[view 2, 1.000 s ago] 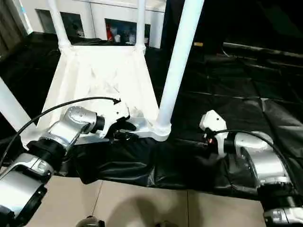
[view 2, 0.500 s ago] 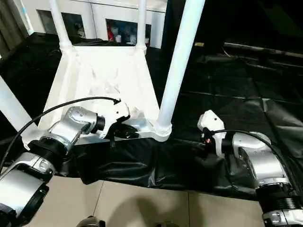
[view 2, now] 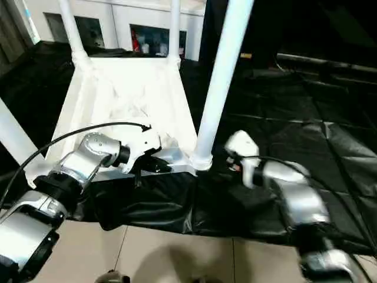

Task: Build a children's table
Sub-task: Rotate leg to tighten

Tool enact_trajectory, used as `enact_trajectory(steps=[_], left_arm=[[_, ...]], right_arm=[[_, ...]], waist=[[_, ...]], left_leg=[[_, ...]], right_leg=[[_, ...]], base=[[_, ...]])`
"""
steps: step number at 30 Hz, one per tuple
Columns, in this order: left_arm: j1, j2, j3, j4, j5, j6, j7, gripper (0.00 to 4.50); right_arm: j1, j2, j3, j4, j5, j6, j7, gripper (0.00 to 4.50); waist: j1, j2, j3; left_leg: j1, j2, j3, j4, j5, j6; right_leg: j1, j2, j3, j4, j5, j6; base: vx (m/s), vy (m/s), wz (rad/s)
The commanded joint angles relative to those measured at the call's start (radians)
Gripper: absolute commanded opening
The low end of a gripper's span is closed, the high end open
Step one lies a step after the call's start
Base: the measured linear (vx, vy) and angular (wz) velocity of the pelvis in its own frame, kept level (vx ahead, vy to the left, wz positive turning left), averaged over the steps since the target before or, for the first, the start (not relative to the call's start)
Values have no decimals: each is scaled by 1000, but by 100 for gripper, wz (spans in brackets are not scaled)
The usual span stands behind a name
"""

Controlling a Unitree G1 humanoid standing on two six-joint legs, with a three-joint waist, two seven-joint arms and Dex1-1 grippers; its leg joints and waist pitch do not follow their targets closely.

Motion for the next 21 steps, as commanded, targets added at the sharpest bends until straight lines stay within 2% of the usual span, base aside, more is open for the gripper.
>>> enact_trajectory(steps=[1,3,4,6,7,8,9,14,19,21], left_arm=[[29,-3,-11,16,15,16,4,0],[31,-2,-9,15,15,14,8,0],[31,-2,-9,15,15,14,8,0],[34,-2,-4,11,13,16,11,0],[35,-2,-2,11,12,17,12,0],[37,-1,0,8,11,18,12,0],[39,-1,4,3,9,21,13,0],[42,1,13,-1,3,26,12,0],[47,3,17,-7,-1,31,9,0],[48,4,18,-8,-1,31,9,0]], right_arm=[[-15,6,9,30,-23,-15,-25,433],[-30,26,-1,61,-20,-21,-48,433],[-31,26,-1,62,-20,-21,-48,433],[-50,51,-19,103,-1,-27,-53,398],[-56,56,-19,119,-2,-33,-54,398],[-59,58,-18,126,-5,-36,-56,398],[-63,62,-17,140,-2,-38,-56,379],[-76,72,-22,167,0,-55,-66,333],[-80,80,-18,195,-6,-71,-62,283],[-80,82,-17,199,-7,-74,-63,280]], waist=[[0,-10,-63],[-1,-8,-63],[-1,-12,-64],[-1,-9,-63],[-1,-8,-63],[-2,-16,-63],[0,-11,-62],[0,-15,-62],[-1,-13,-61],[-3,-14,-60]], left_leg=[[11,8,-7,-72,-234,22],[12,7,-6,-72,-236,20],[12,8,-6,-73,-235,20],[12,8,-6,-73,-237,20],[12,8,-6,-73,-239,20],[11,8,-5,-73,-239,22],[12,9,-6,-74,-238,20],[11,8,-5,-73,-230,23],[12,9,-6,-75,-245,19],[10,8,-7,-76,-246,19]], right_leg=[[44,-53,30,-83,-246,-201],[42,-54,31,-83,-251,-201],[43,-54,30,-84,-252,-202],[43,-53,31,-83,-247,-205],[43,-54,31,-83,-246,-207],[43,-54,31,-84,-250,-206],[42,-55,31,-83,-259,-203],[43,-54,31,-83,-255,-200],[41,-57,31,-87,-290,-191],[41,-55,31,-86,-290,-189]], base=[[0,0,0],[0,0,0],[0,0,0],[0,0,0],[0,0,0],[0,0,0],[0,0,0],[0,0,0],[0,0,0],[0,0,0]])
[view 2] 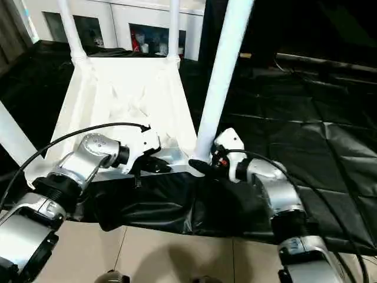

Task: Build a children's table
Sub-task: Rotate leg to tighten

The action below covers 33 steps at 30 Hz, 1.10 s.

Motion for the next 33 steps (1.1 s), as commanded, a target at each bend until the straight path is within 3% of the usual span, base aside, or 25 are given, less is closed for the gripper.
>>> enact_trajectory(steps=[1,6,7,8,10,12,14,15,17,19,20,21,25,29,33], left_arm=[[33,-2,7,16,-2,22,7,0],[27,-38,48,34,-18,31,94,0],[19,-60,62,50,-19,37,148,0],[15,-71,66,55,-18,40,170,0],[-12,-153,100,106,-18,54,340,0],[-26,-193,109,131,-19,59,402,0],[-37,-222,115,149,-14,54,453,0],[-46,-246,112,161,-8,56,477,0],[-55,-274,106,173,-1,57,499,0],[-63,-298,93,180,11,54,504,0],[-63,-298,93,180,11,54,504,0],[-57,-286,73,173,28,40,461,0],[-49,-261,49,173,47,30,411,0],[-23,-175,3,146,75,20,275,0],[-5,-87,-15,107,79,14,146,0]], right_arm=[[-16,-3,-11,14,-8,-6,-4,280],[-24,56,-41,78,-19,-11,-150,274],[-26,81,-54,96,-21,-4,-213,274],[-26,93,-59,102,-22,0,-244,274],[-24,180,-96,140,-31,32,-454,273],[-24,219,-101,156,-40,41,-535,273],[-30,243,-89,171,-59,43,-582,273],[-47,262,-68,195,-84,34,-615,273],[-71,285,-53,228,-104,19,-647,273],[-94,313,-56,252,-92,-3,-641,273],[-94,313,-56,252,-92,-3,-641,329],[-99,318,-67,243,-73,-30,-603,345],[-94,298,-47,219,-99,-59,-570,365],[-56,185,14,139,-111,-93,-361,365],[-11,51,44,35,-59,-68,-100,365]], waist=[[1,-13,-61],[-8,-13,-59],[-10,-18,-58],[-11,-15,-57],[-15,-6,-57],[-17,-11,-59],[-15,-7,-59],[-13,7,-60],[-18,-4,-62],[-19,-7,-63],[-21,1,-63],[-21,2,-65],[-21,-2,-65],[-21,-11,-66],[-17,-12,-69]], left_leg=[[10,8,-7,-74,-245,19],[8,6,-9,-77,-262,6],[11,6,-9,-77,-273,4],[14,6,-7,-76,-276,3],[16,7,-10,-80,-287,-16],[17,4,-10,-81,-293,-18],[23,3,-9,-82,-307,-5],[24,3,-11,-83,-309,-5],[15,0,-11,-84,-300,-6],[18,-2,-11,-83,-304,6],[15,-1,-13,-86,-301,12],[14,0,-13,-87,-304,18],[9,0,-14,-87,-302,26],[4,1,-14,-86,-282,41],[4,5,-11,-80,-216,77]], right_leg=[[42,-55,31,-86,-291,-189],[40,-56,30,-90,-339,-180],[37,-56,29,-94,-369,-170],[32,-56,31,-95,-376,-170],[30,-55,32,-97,-387,-167],[30,-53,31,-99,-384,-163],[28,-52,30,-105,-367,-161],[30,-52,31,-104,-358,-161],[35,-51,29,-102,-339,-157],[35,-53,29,-104,-349,-150],[36,-54,28,-105,-335,-151],[37,-55,28,-105,-312,-154],[41,-57,27,-103,-308,-159],[46,-59,27,-102,-307,-154],[53,-57,26,-87,-167,-201]], base=[[0,0,0],[0,0,0],[0,0,0],[0,0,0],[0,0,0],[0,0,0],[0,0,0],[0,0,0],[0,0,0],[0,0,0],[0,0,0],[0,0,0],[0,0,0],[0,0,0],[0,0,0]])
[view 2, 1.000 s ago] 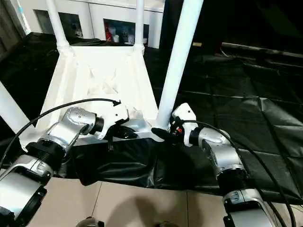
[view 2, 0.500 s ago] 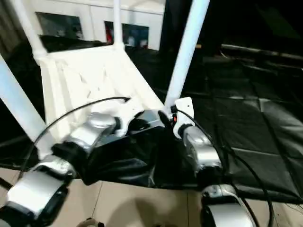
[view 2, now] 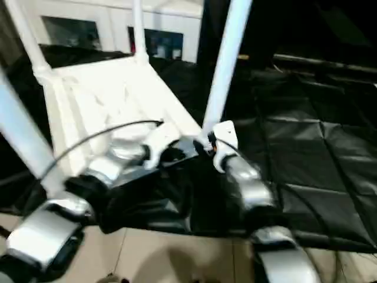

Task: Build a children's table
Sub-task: Rotate leg to tighten

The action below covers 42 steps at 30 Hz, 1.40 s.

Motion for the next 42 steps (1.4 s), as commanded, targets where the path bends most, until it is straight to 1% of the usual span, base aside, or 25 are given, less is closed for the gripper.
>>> enact_trajectory(steps=[1,2,3,4,5,9,11,12,16,18,21,23,26,27,28,32,33,35,36,37,38,39,40,41,42], left_arm=[[35,52,-60,8,35,11,-113,0],[39,76,-64,-2,34,0,-157,0],[40,77,-64,-2,34,0,-157,0],[46,101,-68,-18,22,-8,-213,0],[57,125,-71,-43,5,-34,-280,0],[74,154,-73,-88,-22,-27,-368,0],[78,160,-74,-100,-28,-21,-386,0],[85,166,-69,-116,-30,-17,-390,0],[91,166,-64,-123,-30,-10,-389,0],[93,165,-63,-123,-29,-13,-388,0],[95,163,-62,-124,-27,-12,-385,0],[99,165,-60,-136,-26,-5,-386,0],[101,166,-59,-142,-25,2,-383,0],[101,166,-59,-141,-24,2,-382,0],[102,166,-59,-139,-23,1,-381,0],[103,163,-56,-132,-21,-5,-368,0],[103,158,-50,-128,-20,-13,-351,0],[92,119,-22,-103,-20,-11,-252,0],[85,101,-13,-89,-16,-4,-204,0],[85,101,-13,-89,-16,-4,-204,0],[72,61,4,-63,-11,14,-111,0],[68,45,9,-53,-9,21,-79,0],[63,30,14,-43,-9,28,-50,0],[54,2,24,-25,-8,42,6,0],[46,-22,33,-9,-9,53,53,0]], right_arm=[[26,-58,65,-88,52,30,241,365],[32,-92,67,-111,66,38,304,365],[32,-93,67,-112,66,39,304,365],[33,-121,67,-128,80,49,361,365],[32,-146,68,-140,87,52,413,365],[25,-167,72,-141,90,56,458,365],[22,-170,73,-140,89,57,465,365],[14,-166,75,-132,89,60,466,365],[7,-142,75,-129,93,65,460,365],[3,-131,76,-121,87,64,453,365],[-3,-120,76,-107,78,62,444,365],[-3,-116,76,-105,83,70,448,332],[2,-112,77,-110,90,78,451,327],[4,-111,76,-112,91,81,453,298],[7,-110,76,-113,90,81,454,298],[12,-106,77,-112,86,79,453,269],[15,-103,78,-112,85,81,450,266],[30,-84,72,-108,79,91,404,265],[33,-71,64,-97,73,93,362,264],[33,-71,64,-97,73,93,362,264],[33,-35,38,-59,64,106,254,263],[32,-18,26,-41,62,114,207,263],[32,-5,16,-29,63,121,172,263],[31,22,-3,-7,66,134,106,263],[30,45,-18,8,68,145,51,263]], waist=[[6,-8,-61],[7,-7,-59],[7,-7,-60],[6,-8,-58],[6,-8,-58],[6,-8,-57],[8,-7,-57],[11,-10,-58],[19,-9,-57],[21,-9,-58],[23,-8,-59],[24,-9,-60],[25,-9,-60],[25,-8,-60],[25,-9,-60],[24,-9,-61],[25,-9,-60],[25,-9,-59],[27,-12,-57],[27,-12,-57],[26,-11,-54],[24,-14,-52],[23,-14,-51],[20,-14,-50],[19,-13,-49]], left_leg=[[2,20,-7,-60,-194,89],[2,21,-8,-61,-189,95],[2,21,-7,-60,-188,102],[4,22,-8,-62,-197,102],[4,23,-8,-62,-206,99],[9,27,-6,-63,-211,80],[11,27,-5,-63,-210,74],[12,28,-4,-62,-203,74],[12,26,-2,-62,-193,69],[12,26,-3,-62,-195,65],[13,26,-3,-62,-184,59],[12,26,-3,-61,-174,61],[12,25,-2,-60,-161,68],[12,25,-2,-59,-161,69],[12,25,-2,-59,-163,69],[12,25,-2,-59,-165,66],[12,25,-2,-60,-166,65],[13,24,-1,-59,-170,65],[15,24,-1,-61,-191,58],[15,24,-1,-61,-191,58],[18,26,-2,-64,-226,44],[20,25,-4,-66,-257,26],[21,25,-7,-69,-285,12],[17,23,-8,-71,-292,6],[21,24,-11,-73,-321,-6]], right_leg=[[49,-44,31,-69,-123,-226],[50,-43,30,-70,-113,-232],[50,-43,31,-67,-102,-243],[49,-44,30,-68,-117,-248],[49,-46,30,-69,-133,-253],[44,-46,32,-68,-141,-266],[44,-46,32,-65,-132,-271],[44,-47,33,-63,-128,-272],[44,-47,34,-62,-120,-266],[44,-47,33,-63,-130,-260],[44,-46,33,-60,-113,-261],[46,-46,33,-58,-93,-264],[47,-46,33,-56,-79,-266],[47,-46,33,-56,-78,-266],[47,-45,33,-57,-80,-266],[47,-45,33,-57,-87,-263],[47,-45,33,-57,-88,-263],[46,-46,34,-59,-87,-264],[42,-46,34,-64,-135,-256],[42,-46,34,-64,-135,-256],[39,-48,34,-71,-193,-244],[36,-49,33,-77,-257,-229],[34,-51,34,-84,-320,-207],[35,-50,33,-86,-345,-194],[30,-50,33,-93,-391,-172]], base=[[0,0,0],[0,0,0],[0,0,0],[0,0,0],[0,0,0],[0,0,0],[0,0,0],[0,0,0],[0,0,0],[0,0,0],[0,0,0],[0,0,0],[0,0,0],[0,0,0],[0,0,0],[0,0,0],[0,0,0],[0,0,0],[0,0,0],[0,0,0],[0,0,0],[0,0,0],[0,0,0],[0,0,0],[0,0,0]])
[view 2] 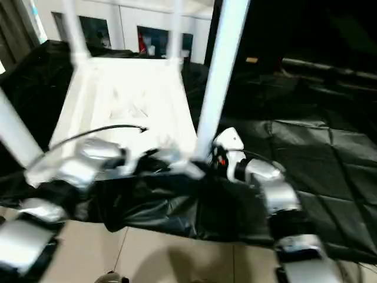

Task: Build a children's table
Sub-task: Rotate leg to tighten

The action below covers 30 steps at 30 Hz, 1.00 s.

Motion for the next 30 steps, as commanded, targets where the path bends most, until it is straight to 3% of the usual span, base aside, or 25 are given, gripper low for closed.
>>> enact_trajectory(steps=[1,2,4,5,6,7,9,10,11,14,15,17,18,20,21,23,24,25,26,27,30], left_arm=[[-14,-77,25,69,5,54,192,0],[-23,-99,34,86,4,62,233,0],[-42,-171,28,117,14,61,302,0],[-43,-184,19,117,17,58,295,0],[-43,-184,19,117,17,58,295,0],[-44,-195,9,117,22,55,282,0],[-47,-201,-21,120,43,38,246,0],[-47,-201,-21,120,43,38,246,0],[-46,-195,-27,119,48,33,234,0],[-44,-164,-46,123,64,15,185,0],[-38,-143,-55,117,69,0,148,0],[-31,-119,-63,107,72,-11,107,0],[-22,-93,-69,91,71,-27,60,0],[-12,-62,-73,72,69,-27,4,0],[-9,-51,-73,66,69,-36,-19,0],[4,-12,-80,40,53,-61,-115,0],[16,19,-87,16,34,-85,-193,0],[17,28,-89,12,32,-79,-209,0],[16,31,-90,12,31,-71,-216,0],[20,50,-97,3,29,-87,-251,0],[24,77,-100,-11,27,-84,-298,0]], right_arm=[[9,67,1,67,-13,53,-144,263],[5,89,-13,81,-13,65,-199,262],[-21,167,-16,120,-44,110,-370,262],[-29,183,-3,125,-61,106,-393,262],[-29,183,-3,125,-61,106,-393,262],[-39,196,12,132,-81,90,-408,262],[-53,215,36,140,-106,30,-397,262],[-53,215,36,140,-106,30,-397,318],[-53,218,25,139,-90,24,-379,332],[-52,199,26,131,-93,4,-338,354],[-47,175,35,117,-97,-8,-300,367],[-40,144,44,99,-99,-21,-247,367],[-30,103,52,77,-93,-29,-166,367],[-17,50,57,51,-77,-29,-58,367],[-15,31,56,43,-69,-23,-23,367],[-6,-30,56,21,-48,-20,89,367],[2,-73,62,0,-38,-23,169,367],[2,-84,62,-2,-35,-24,188,367],[1,-88,62,-2,-34,-25,197,367],[1,-104,64,-8,-24,-23,236,367],[-4,-119,61,-19,-6,-15,280,367]], waist=[[-8,0,-45],[-10,11,-46],[-19,5,-44],[-19,20,-45],[-24,12,-45],[-24,12,-45],[-28,20,-48],[-31,17,-49],[-31,17,-50],[-29,21,-53],[-32,14,-54],[-30,19,-56],[-27,11,-59],[-27,11,-60],[-24,9,-64],[-22,7,-66],[-15,8,-69],[-13,15,-69],[-13,15,-69],[-9,20,-69],[4,20,-67]], left_leg=[[20,24,-14,-79,-334,-10],[21,23,-18,-81,-349,-23],[21,16,-22,-82,-392,-33],[23,16,-25,-83,-399,-36],[25,15,-24,-82,-421,-30],[26,14,-25,-81,-428,-25],[21,14,-27,-84,-427,-17],[20,14,-26,-85,-419,-10],[20,14,-25,-86,-411,-5],[14,18,-24,-90,-377,7],[10,19,-24,-91,-368,6],[13,21,-23,-91,-360,9],[7,22,-21,-89,-331,23],[7,22,-19,-87,-317,30],[6,23,-13,-78,-260,55],[4,22,-11,-73,-206,76],[5,21,-10,-68,-176,97],[4,23,-8,-66,-143,115],[6,24,-6,-65,-128,122],[10,26,-6,-65,-128,120],[13,30,-1,-66,-138,102]], right_leg=[[25,-47,30,-95,-403,-167],[22,-48,30,-96,-419,-159],[20,-45,26,-107,-489,-128],[20,-46,25,-109,-503,-119],[15,-46,24,-119,-529,-103],[15,-46,23,-120,-539,-97],[17,-45,23,-121,-522,-92],[18,-44,22,-121,-505,-94],[20,-44,22,-121,-494,-97],[25,-45,24,-116,-432,-120],[28,-44,23,-112,-405,-127],[29,-44,25,-107,-352,-143],[38,-44,25,-98,-290,-163],[39,-44,26,-96,-262,-170],[41,-45,27,-85,-165,-200],[47,-45,26,-77,-89,-232],[49,-44,25,-70,-42,-246],[51,-43,26,-61,23,-267],[48,-41,25,-58,61,-285],[47,-40,25,-57,72,-293],[48,-38,22,-53,60,-304]], base=[[0,0,0],[0,0,0],[0,0,0],[0,0,0],[0,0,0],[0,0,0],[0,0,0],[0,0,0],[0,0,0],[0,0,0],[0,0,0],[0,0,0],[0,0,0],[0,0,0],[0,0,0],[0,0,0],[0,0,0],[0,0,0],[0,0,0],[0,0,0],[0,0,0]])
